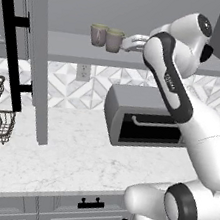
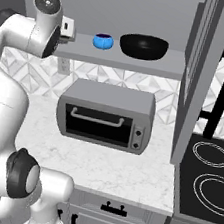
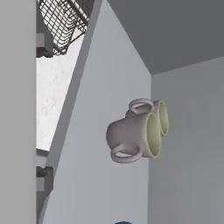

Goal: Gather all objects into one cabinet and sort the glasses and bowls to opposite sides.

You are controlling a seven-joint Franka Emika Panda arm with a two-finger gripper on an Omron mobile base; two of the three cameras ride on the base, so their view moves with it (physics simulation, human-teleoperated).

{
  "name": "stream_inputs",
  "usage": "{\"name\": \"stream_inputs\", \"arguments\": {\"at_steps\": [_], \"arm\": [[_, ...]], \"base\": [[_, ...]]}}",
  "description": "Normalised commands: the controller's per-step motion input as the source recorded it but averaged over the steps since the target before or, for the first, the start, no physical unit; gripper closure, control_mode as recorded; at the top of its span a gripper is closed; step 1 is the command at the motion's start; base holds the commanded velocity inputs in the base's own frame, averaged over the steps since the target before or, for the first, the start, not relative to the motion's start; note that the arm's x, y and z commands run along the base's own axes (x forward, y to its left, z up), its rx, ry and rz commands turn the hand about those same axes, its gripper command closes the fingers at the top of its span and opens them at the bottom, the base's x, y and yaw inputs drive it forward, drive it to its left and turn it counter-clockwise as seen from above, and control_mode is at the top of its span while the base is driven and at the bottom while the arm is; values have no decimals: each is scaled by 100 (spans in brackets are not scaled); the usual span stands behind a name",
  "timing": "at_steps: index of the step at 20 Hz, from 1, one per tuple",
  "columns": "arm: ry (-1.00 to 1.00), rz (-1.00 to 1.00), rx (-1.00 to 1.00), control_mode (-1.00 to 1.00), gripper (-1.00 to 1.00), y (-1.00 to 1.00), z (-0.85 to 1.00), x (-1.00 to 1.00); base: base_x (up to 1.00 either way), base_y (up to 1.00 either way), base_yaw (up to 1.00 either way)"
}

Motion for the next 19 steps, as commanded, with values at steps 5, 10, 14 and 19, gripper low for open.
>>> {"name": "stream_inputs", "arguments": {"at_steps": [5,10,14,19], "arm": [[24,-4,-1,-100,-100,-46,10,-93],[-3,-1,-1,-100,-100,-68,-23,-97],[-12,0,-1,-100,-100,-67,-43,-70],[-11,-3,-5,-100,-100,-43,-40,-11]], "base": [[0,0,0],[0,0,0],[0,0,0],[0,0,0]]}}
